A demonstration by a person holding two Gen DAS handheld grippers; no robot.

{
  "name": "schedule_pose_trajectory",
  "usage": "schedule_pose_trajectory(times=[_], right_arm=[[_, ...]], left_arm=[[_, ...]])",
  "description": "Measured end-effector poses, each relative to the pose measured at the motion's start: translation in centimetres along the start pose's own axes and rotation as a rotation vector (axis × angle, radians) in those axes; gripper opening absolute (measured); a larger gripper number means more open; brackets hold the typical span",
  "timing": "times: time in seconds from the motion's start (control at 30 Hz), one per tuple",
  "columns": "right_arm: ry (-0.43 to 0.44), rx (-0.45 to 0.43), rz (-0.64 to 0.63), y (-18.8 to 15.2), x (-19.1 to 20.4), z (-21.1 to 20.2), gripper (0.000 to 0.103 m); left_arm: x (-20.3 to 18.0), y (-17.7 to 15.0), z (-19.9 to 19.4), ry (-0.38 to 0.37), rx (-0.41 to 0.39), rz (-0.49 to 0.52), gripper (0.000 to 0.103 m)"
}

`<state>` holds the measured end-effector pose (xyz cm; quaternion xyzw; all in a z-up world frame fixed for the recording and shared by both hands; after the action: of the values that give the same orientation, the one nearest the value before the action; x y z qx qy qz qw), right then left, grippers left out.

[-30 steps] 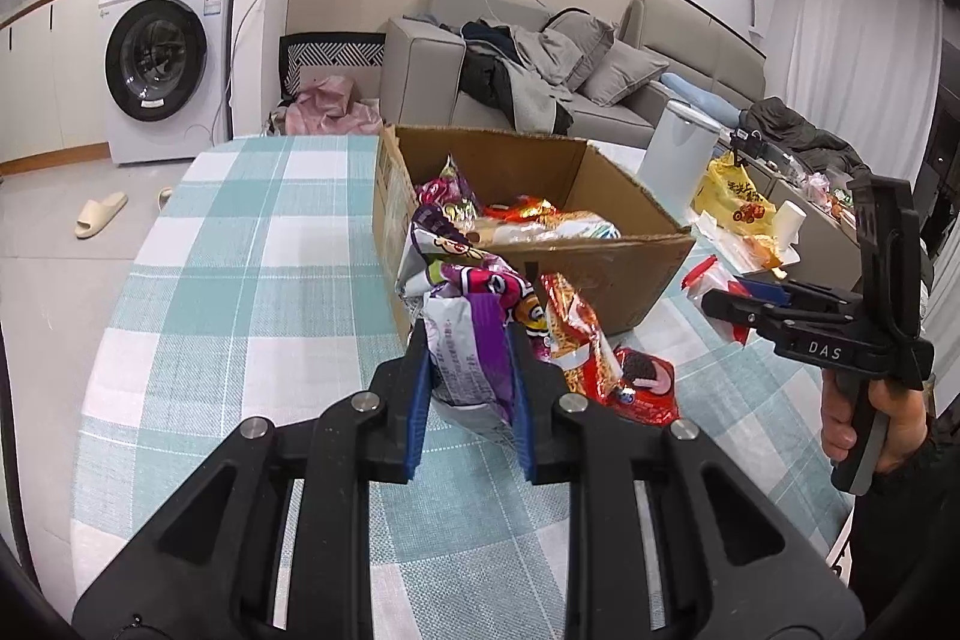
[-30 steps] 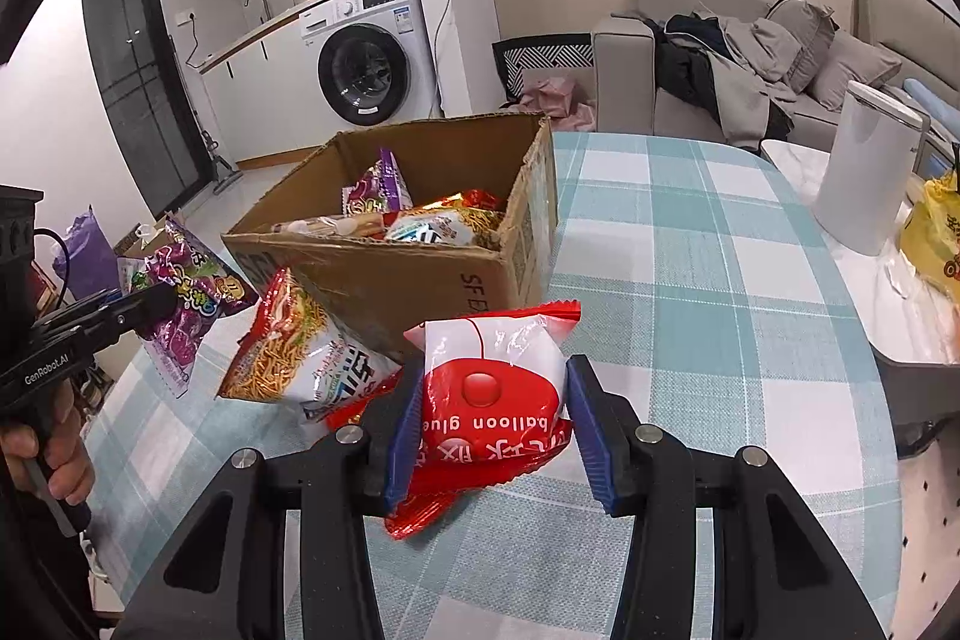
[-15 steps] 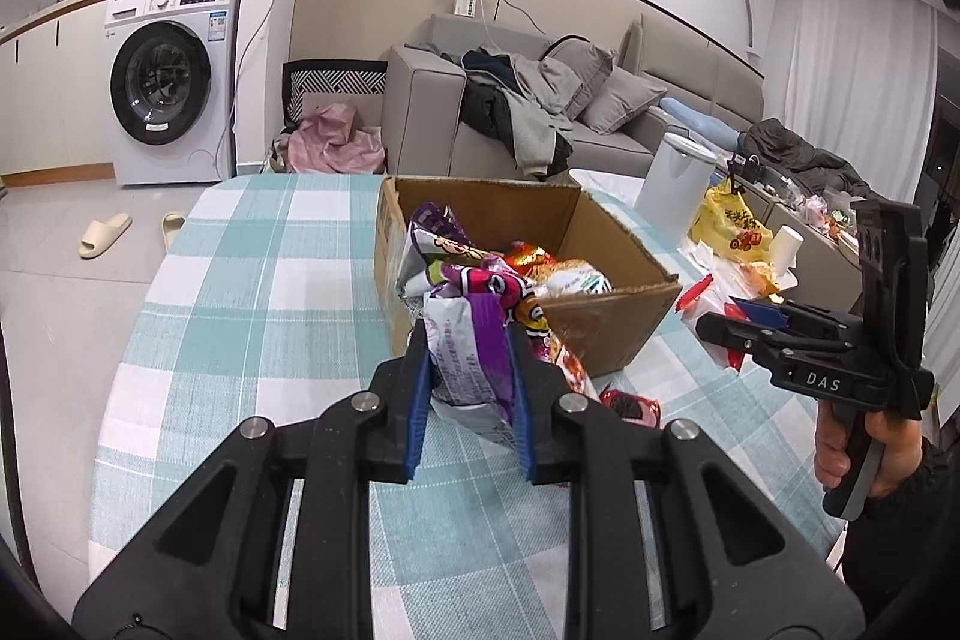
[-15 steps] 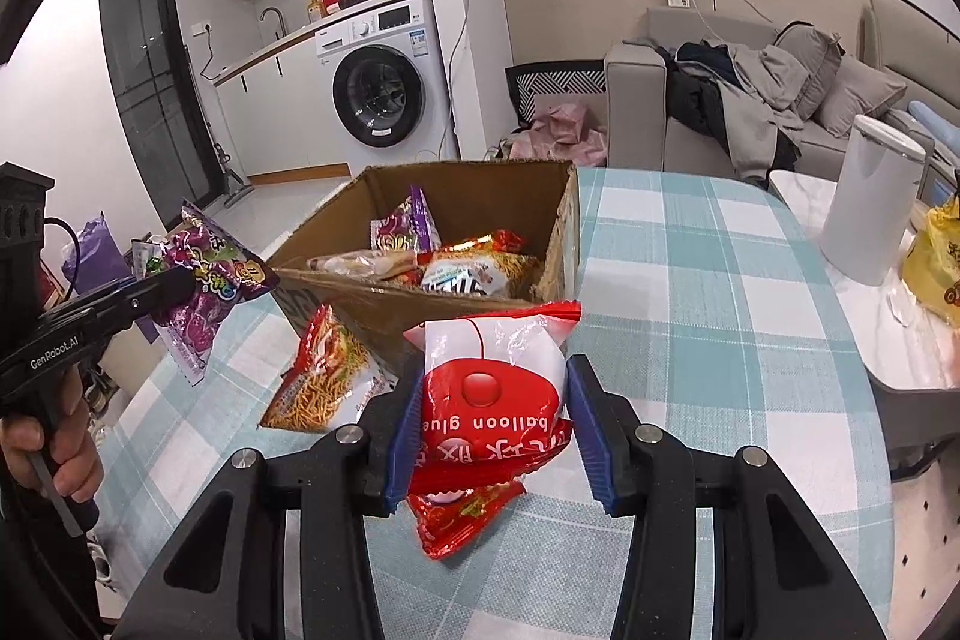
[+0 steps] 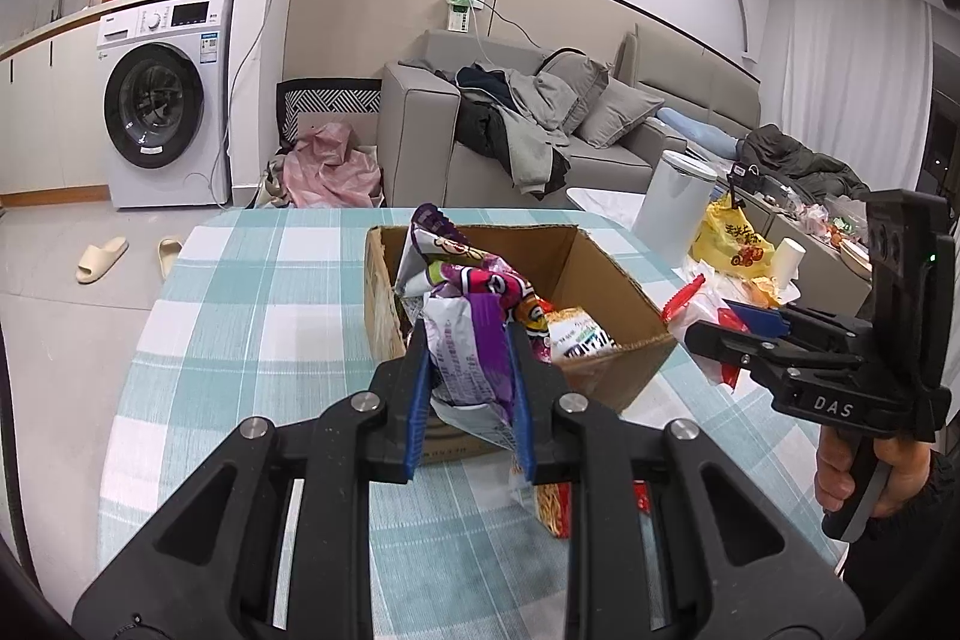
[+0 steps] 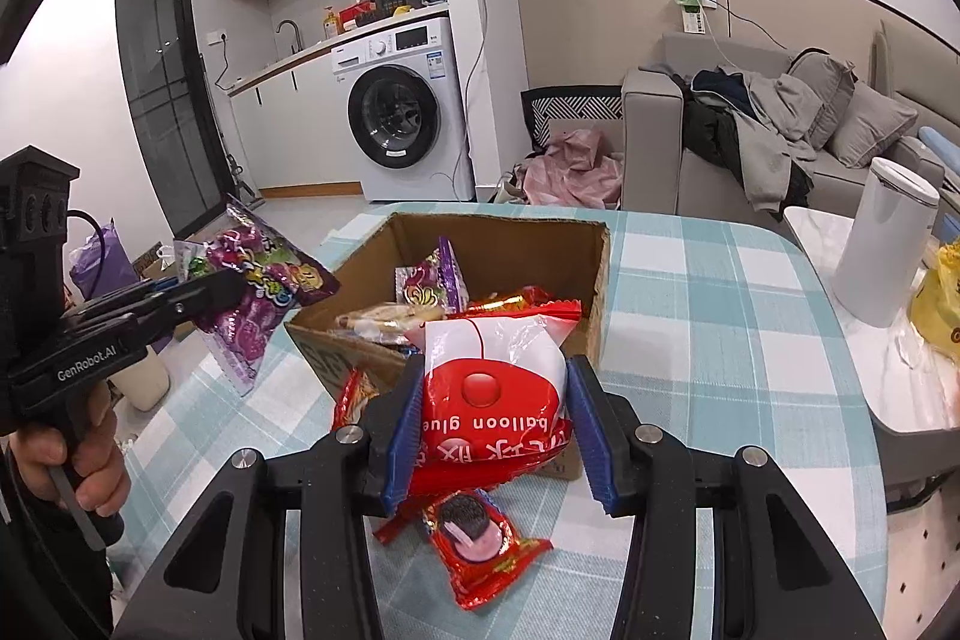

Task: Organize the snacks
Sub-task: 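Lift the purple candy bag with the left tool while the right tool carries the balloon bag over the box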

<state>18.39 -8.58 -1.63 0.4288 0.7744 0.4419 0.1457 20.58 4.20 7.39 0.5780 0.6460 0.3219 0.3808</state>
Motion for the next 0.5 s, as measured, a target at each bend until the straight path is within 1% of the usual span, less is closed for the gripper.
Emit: schedule_pose_trajectory(times=[0.5], right_arm=[[0.034, -0.005, 0.003, 2.7, 0.6, 1.9, 0.046]], left_arm=[[0.0, 2.7, 4.9, 0.032, 0.019, 0.015, 0.02]])
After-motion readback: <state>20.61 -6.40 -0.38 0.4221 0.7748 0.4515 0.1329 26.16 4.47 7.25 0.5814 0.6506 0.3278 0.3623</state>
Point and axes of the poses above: each gripper's, at about its wrist camera, not at the fingertips, and z roughly the way its jaws point, x to its left, y to its top, the point moved 6 cm from there along z, roughly the way its jaws point, and after that the axes turned 8 degrees about y, right-handed, at the moved point
